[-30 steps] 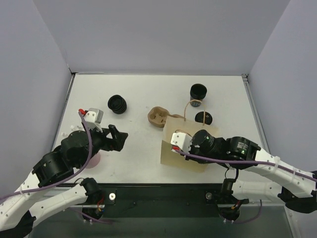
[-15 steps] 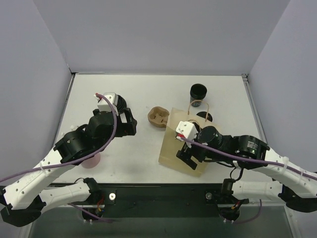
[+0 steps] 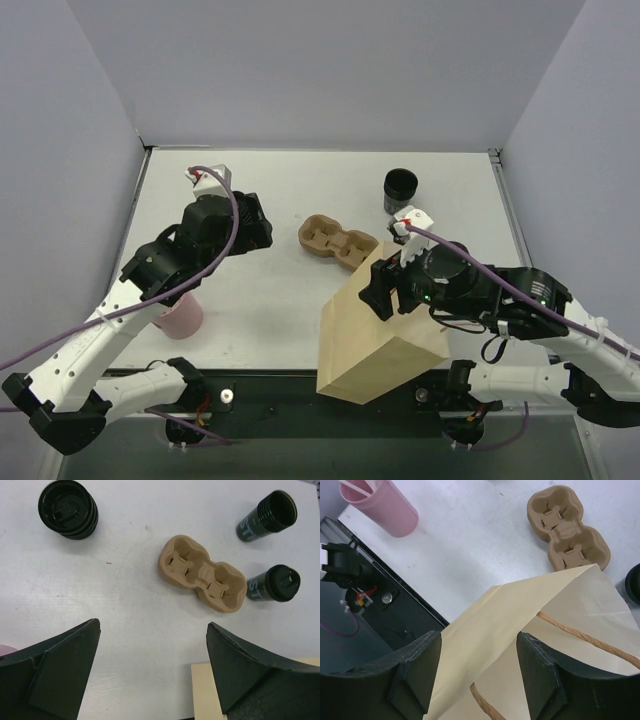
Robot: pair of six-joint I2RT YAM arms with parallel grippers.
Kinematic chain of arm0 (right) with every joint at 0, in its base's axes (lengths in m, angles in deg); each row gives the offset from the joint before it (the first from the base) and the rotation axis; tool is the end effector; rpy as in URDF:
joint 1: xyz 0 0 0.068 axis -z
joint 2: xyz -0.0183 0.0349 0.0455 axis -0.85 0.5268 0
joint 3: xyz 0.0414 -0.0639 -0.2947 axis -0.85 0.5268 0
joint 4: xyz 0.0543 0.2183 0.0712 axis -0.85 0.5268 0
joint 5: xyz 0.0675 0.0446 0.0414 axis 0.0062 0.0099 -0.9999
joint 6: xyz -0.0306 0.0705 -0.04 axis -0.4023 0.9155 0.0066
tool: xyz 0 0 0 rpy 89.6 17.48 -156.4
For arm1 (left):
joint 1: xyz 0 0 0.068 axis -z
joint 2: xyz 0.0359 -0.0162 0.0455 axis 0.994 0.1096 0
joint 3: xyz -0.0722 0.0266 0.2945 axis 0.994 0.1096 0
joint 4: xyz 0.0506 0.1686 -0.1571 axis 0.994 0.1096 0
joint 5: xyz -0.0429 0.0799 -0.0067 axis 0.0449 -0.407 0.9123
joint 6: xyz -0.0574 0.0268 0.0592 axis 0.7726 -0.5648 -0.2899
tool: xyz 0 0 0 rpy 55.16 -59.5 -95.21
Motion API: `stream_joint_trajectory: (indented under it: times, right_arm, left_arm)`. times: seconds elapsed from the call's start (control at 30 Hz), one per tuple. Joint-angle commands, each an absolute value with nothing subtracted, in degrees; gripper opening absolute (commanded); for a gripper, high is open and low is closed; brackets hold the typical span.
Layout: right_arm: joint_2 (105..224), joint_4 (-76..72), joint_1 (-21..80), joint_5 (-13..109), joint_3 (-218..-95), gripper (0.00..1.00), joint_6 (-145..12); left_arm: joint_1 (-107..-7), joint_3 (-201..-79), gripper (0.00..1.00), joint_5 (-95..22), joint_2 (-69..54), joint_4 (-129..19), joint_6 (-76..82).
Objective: Pack the takeout coffee
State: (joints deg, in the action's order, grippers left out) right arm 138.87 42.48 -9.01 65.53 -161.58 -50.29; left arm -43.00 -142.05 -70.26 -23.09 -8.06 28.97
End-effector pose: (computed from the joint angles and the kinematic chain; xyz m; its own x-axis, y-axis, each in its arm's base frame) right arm 0.0749 0.1441 0.4564 -0.4437 -0.0718 -0.8933 -0.7294 0.6081 0.3134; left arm 0.1675 -0.1009 0.4075 -0.4989 -0.2914 -0.8162 0.0122 0.9393 -0.3428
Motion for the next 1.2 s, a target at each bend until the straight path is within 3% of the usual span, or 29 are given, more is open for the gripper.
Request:
stream_joint_trajectory:
  times: [0.0,0.23,0.73,0.97,1.17]
  right_arm:
    - [144.52,43.49,-9.46,67.37,-159.76,0.61,-49.61]
    - [153.31,45.08,-9.46,67.02,-162.74,0.60,-51.72]
    - [153.50,51.84,-7.62,52.26,-168.37,0.80,-51.54]
    - [150.69,52.02,-7.53,51.47,-165.38,0.77,-51.28]
    - [149.36,51.32,-7.44,50.85,-163.98,0.74,-51.19]
  left_arm:
    - [-45.12,-143.37,0.97,-63.73,-23.14,-11.12,27.12]
    - [-46.18,-148.47,0.95,-58.19,-17.61,-6.19,24.22]
    - [-48.20,-149.97,0.92,-51.26,-13.91,-5.04,24.92]
    - [-48.20,-145.32,0.90,-25.52,-13.30,-22.32,20.44]
    - [-48.11,-149.08,0.88,-11.99,-6.62,-29.20,16.04]
